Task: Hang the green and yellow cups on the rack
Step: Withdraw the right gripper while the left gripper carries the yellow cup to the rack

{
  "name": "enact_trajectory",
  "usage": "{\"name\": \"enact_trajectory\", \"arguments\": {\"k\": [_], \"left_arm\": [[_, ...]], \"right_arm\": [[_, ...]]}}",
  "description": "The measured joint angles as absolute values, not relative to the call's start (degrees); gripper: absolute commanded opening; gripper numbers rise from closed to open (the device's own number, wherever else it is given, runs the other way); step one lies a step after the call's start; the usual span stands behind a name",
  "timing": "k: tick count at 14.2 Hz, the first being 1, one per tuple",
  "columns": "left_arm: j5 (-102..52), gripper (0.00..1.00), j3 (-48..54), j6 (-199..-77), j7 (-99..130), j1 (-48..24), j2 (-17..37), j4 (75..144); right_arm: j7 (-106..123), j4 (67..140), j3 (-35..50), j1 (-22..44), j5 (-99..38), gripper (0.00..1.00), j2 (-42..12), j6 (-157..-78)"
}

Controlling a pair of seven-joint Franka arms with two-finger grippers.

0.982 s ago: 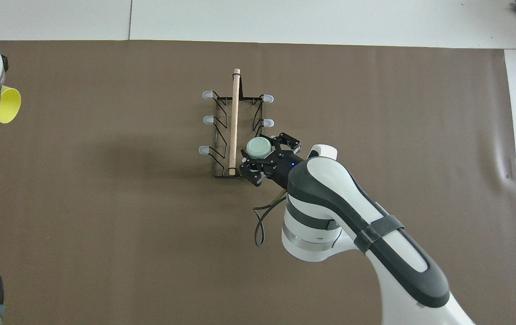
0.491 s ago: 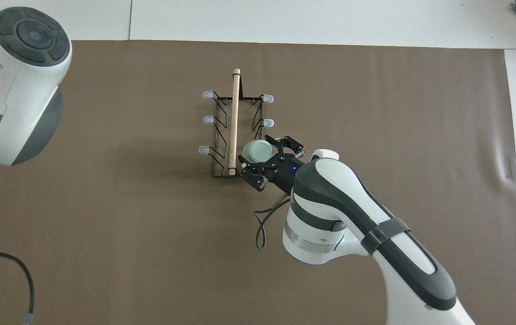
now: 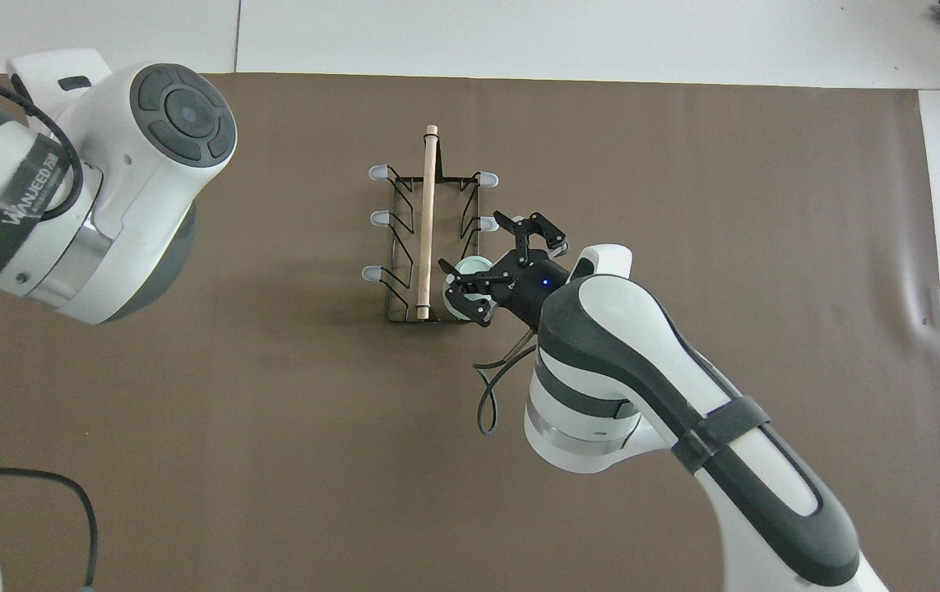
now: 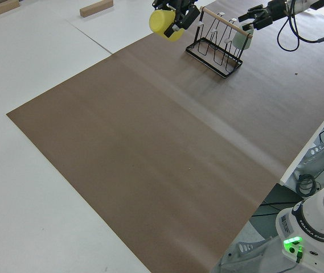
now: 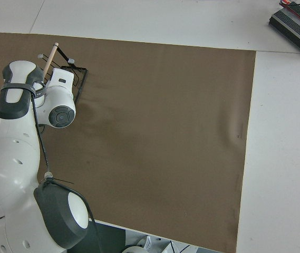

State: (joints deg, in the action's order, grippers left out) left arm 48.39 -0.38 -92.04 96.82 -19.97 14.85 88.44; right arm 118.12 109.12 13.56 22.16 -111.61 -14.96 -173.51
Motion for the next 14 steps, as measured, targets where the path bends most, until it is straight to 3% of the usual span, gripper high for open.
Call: {"name": "enact_trajectory", "arguments": {"k": [2, 8, 14], "left_arm": [[49.8, 0.0, -0.3, -91.7, 97.1, -21.4, 14.8, 89.1], [52.8, 0.0, -0.3, -89.1, 103.6, -26.6, 14.9, 91.7], [54.1, 0.0, -0.2, -84.2, 111.2, -35.7, 19.6, 91.4]], "right_arm": [[118.1, 109.0, 13.5, 19.3, -101.1, 1.0, -15.0, -172.1], [118.3, 109.3, 13.0, 8.1, -75.1, 1.0, -15.4, -158.1], [116.8, 107.1, 12.8, -5.9, -47.4, 1.0, -15.4, -136.4]]}}
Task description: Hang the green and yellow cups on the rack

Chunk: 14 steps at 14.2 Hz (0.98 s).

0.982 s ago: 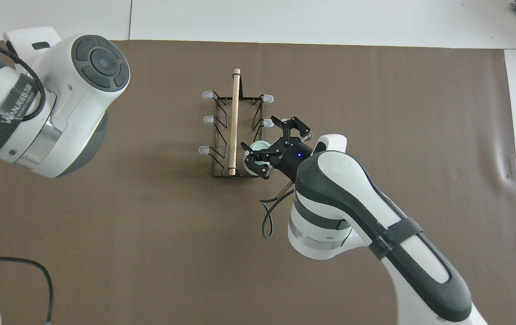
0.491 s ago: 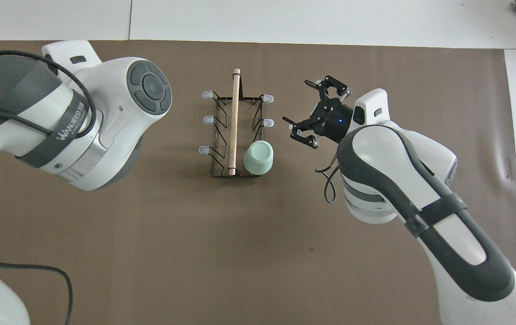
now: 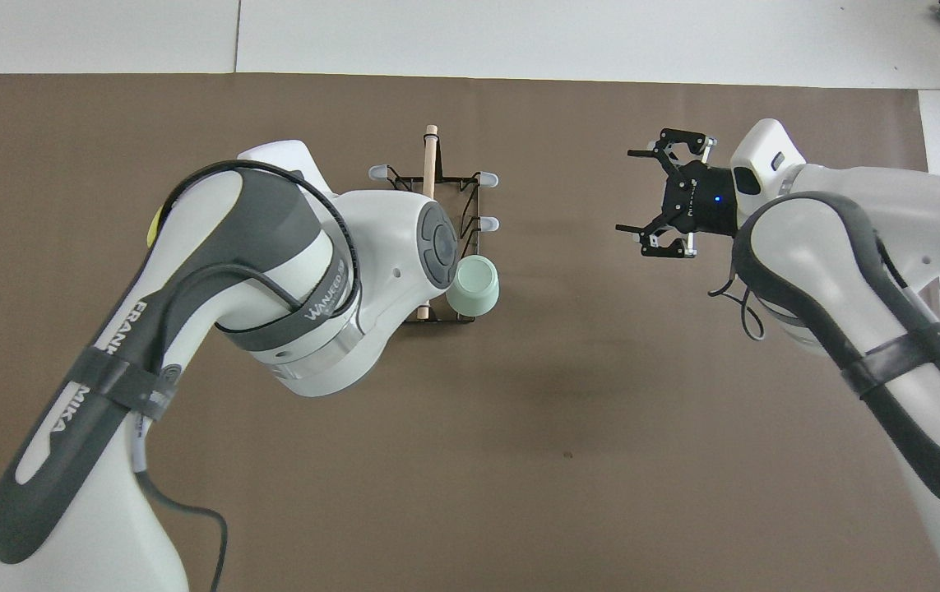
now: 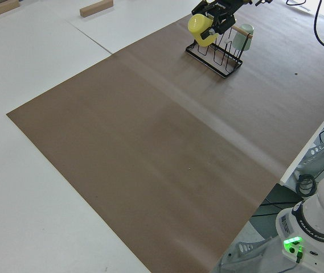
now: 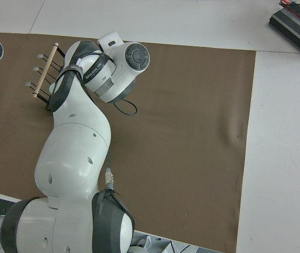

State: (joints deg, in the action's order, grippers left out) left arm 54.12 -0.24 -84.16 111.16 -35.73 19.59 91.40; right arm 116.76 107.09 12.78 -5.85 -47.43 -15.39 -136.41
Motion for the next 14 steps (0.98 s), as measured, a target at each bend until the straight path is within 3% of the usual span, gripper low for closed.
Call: {"name": "enact_trajectory", "arguments": {"k": [5, 9, 14], "left_arm": [[54.3, 0.0, -0.2, -82.2, 114.2, -40.2, 25.2, 84.9], [53.8, 0.0, -0.1, -82.2, 115.2, -43.2, 28.8, 81.0], [53.4, 0.0, 0.0, -82.2, 115.9, -46.2, 30.0, 81.9]], "right_arm": [[112.5, 103.8, 12.7, -10.0, -31.8, 1.0, -14.1, -125.1], [93.5, 97.7, 13.6, -9.4, -14.3, 1.0, -10.7, -113.3], [73.1, 96.3, 14.2, -6.8, -9.9, 1.0, -5.5, -103.2]]}}
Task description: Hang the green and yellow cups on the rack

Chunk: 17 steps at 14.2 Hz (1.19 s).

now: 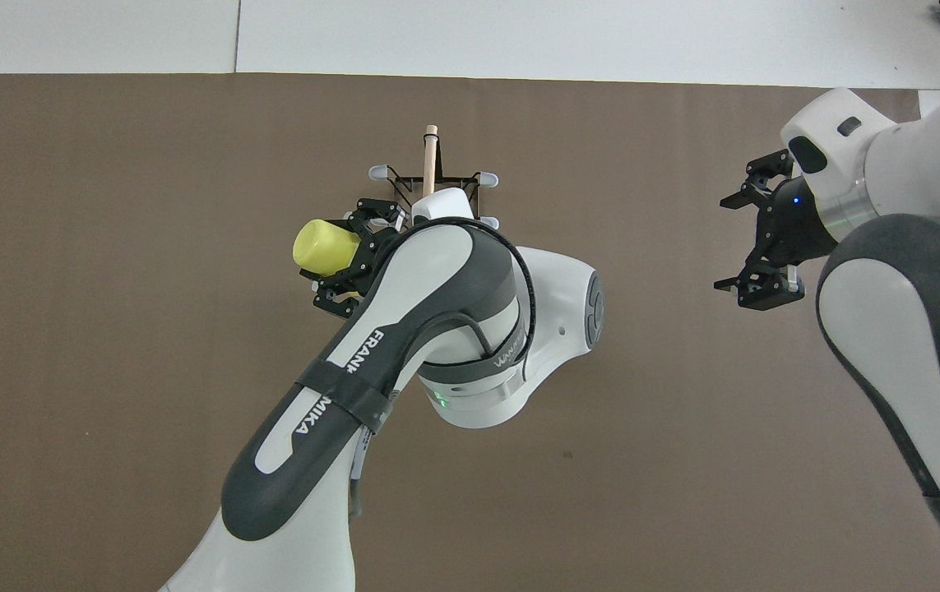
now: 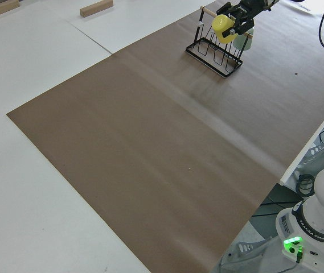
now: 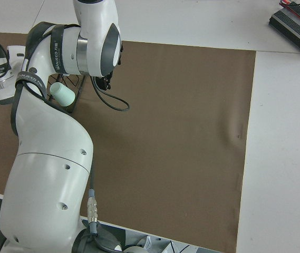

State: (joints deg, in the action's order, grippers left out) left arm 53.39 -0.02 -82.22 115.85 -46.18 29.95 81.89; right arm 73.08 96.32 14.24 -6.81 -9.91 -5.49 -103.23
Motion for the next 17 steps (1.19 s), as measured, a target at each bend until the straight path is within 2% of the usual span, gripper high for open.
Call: {"name": "enact_trajectory", "arguments": {"k": [7, 10, 13, 17], "left_arm": [[52.6, 0.0, -0.1, -82.5, 117.3, -47.6, 29.8, 85.0], [52.6, 0.0, -0.1, -82.8, 117.4, -47.6, 29.7, 85.2], [52.6, 0.0, -0.1, -83.4, 117.5, -47.6, 29.4, 85.4], [52.5, 0.0, -0.1, -84.1, 118.2, -47.7, 29.4, 86.0]], "right_arm": [[45.6, 96.0, 14.2, -6.7, -9.7, 1.0, -0.7, -91.7], [33.3, 96.0, 14.2, -3.9, -9.7, 1.0, 1.8, -88.5], [18.9, 96.2, 14.2, 0.0, -9.6, 1.0, 2.7, -87.9], [14.3, 96.7, 10.4, -0.1, -9.2, 1.0, 2.8, -89.4]]}}
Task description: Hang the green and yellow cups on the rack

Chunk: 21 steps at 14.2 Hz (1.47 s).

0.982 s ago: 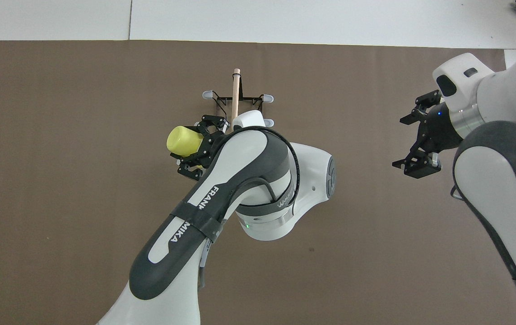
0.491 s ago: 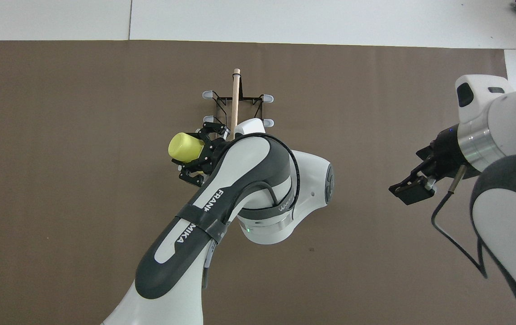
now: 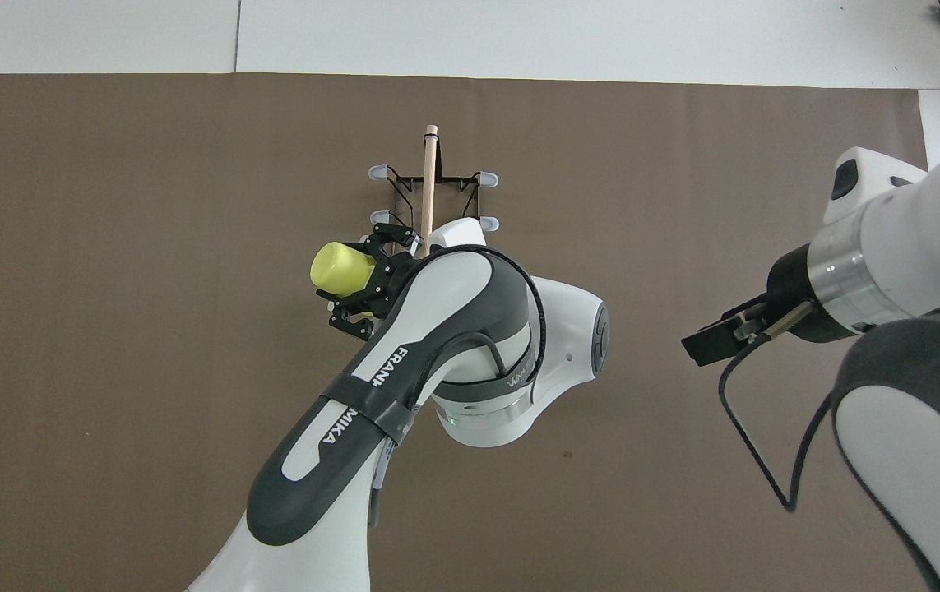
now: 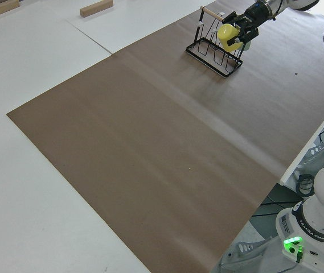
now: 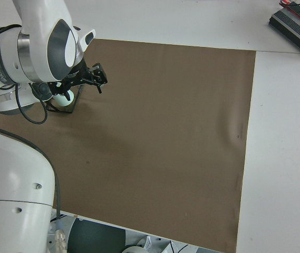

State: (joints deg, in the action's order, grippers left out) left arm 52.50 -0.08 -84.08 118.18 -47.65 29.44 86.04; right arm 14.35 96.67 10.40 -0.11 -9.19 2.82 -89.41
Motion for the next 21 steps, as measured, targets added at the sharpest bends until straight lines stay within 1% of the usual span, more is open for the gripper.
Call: {"name": "enact_trajectory", "arguments": {"k": [3, 4, 5, 6, 7, 13, 17, 21], "left_arm": [[52.5, 0.0, -0.2, -84.2, 119.5, -47.7, 29.9, 86.0], [52.5, 0.24, -0.3, -84.2, 119.8, -47.7, 30.2, 85.4], [52.5, 0.51, -0.4, -84.1, 119.9, -47.7, 30.4, 84.7], [52.5, 0.98, -0.5, -84.1, 119.9, -47.6, 30.6, 84.1], [52.5, 1.0, -0.5, -84.0, 119.9, -47.7, 30.7, 83.7], [52.5, 1.0, -0.3, -83.7, 119.9, -48.4, 30.8, 83.5], [52.5, 1.0, -0.8, -82.8, 120.0, -48.5, 30.8, 83.0], [52.5, 1.0, -3.1, -82.4, 119.4, -47.0, 30.7, 79.6]], "right_arm": [[14.4, 96.7, 7.4, -1.0, -9.2, 1.0, 2.8, -90.0], [14.4, 96.7, 7.3, -1.7, -9.2, 1.0, 2.8, -90.6], [14.3, 96.6, 7.2, -2.2, -9.1, 1.0, 2.9, -91.4], [13.8, 96.5, 7.1, -2.5, -8.4, 1.0, 2.9, -91.8], [12.1, 96.3, 7.1, -2.6, -6.7, 1.0, 2.9, -92.3], [5.8, 95.0, 6.1, -2.1, -4.5, 1.0, 2.8, -92.8], [5.8, 90.9, -0.5, 2.9, -4.5, 1.0, -0.3, -92.6], [5.0, 89.3, -1.0, 3.6, -4.5, 1.0, -1.7, -91.8]]}}
